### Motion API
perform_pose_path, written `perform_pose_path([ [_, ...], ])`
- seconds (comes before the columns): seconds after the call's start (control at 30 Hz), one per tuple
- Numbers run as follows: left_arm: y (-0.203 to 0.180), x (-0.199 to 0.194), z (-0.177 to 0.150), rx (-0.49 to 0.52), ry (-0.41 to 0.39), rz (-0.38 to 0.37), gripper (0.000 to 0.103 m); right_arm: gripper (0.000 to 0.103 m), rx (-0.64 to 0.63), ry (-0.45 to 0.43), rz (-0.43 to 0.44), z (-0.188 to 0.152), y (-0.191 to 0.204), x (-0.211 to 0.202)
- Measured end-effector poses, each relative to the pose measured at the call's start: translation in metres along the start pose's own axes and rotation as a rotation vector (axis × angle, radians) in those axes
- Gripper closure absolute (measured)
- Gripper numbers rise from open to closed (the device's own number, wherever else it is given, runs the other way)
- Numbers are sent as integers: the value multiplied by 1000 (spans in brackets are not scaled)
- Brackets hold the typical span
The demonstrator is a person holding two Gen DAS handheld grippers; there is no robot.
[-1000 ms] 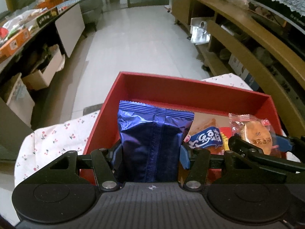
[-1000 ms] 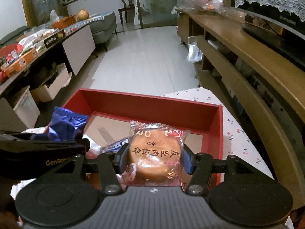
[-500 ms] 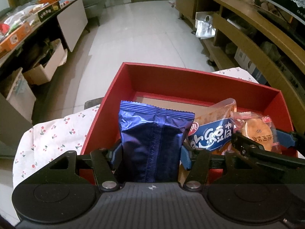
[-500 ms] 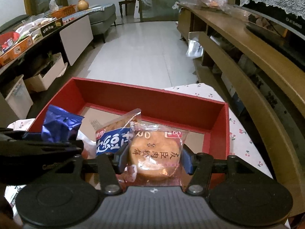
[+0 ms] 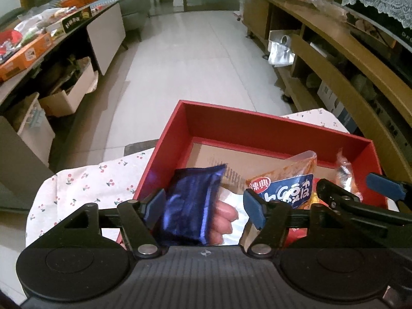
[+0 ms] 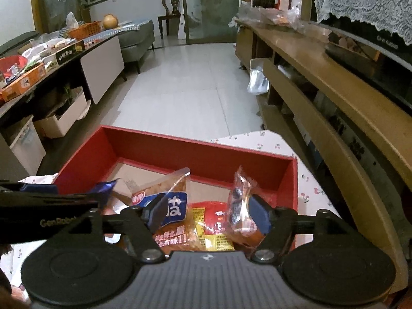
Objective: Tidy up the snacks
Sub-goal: 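Lower both snacks into the red box and open both tools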
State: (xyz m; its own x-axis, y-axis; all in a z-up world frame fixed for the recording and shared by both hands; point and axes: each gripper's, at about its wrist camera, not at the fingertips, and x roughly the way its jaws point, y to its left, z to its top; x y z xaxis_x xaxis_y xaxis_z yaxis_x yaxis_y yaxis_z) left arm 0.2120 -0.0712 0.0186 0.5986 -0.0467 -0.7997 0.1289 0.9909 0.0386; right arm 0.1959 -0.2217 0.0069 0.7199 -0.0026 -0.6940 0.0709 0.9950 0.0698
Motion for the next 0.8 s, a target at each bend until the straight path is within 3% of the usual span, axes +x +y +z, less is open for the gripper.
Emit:
perform_pose_path([
  [0.8, 13, -50, -8, -44, -61, -66, 26, 25, 57, -83, 35, -2, -2, -57],
])
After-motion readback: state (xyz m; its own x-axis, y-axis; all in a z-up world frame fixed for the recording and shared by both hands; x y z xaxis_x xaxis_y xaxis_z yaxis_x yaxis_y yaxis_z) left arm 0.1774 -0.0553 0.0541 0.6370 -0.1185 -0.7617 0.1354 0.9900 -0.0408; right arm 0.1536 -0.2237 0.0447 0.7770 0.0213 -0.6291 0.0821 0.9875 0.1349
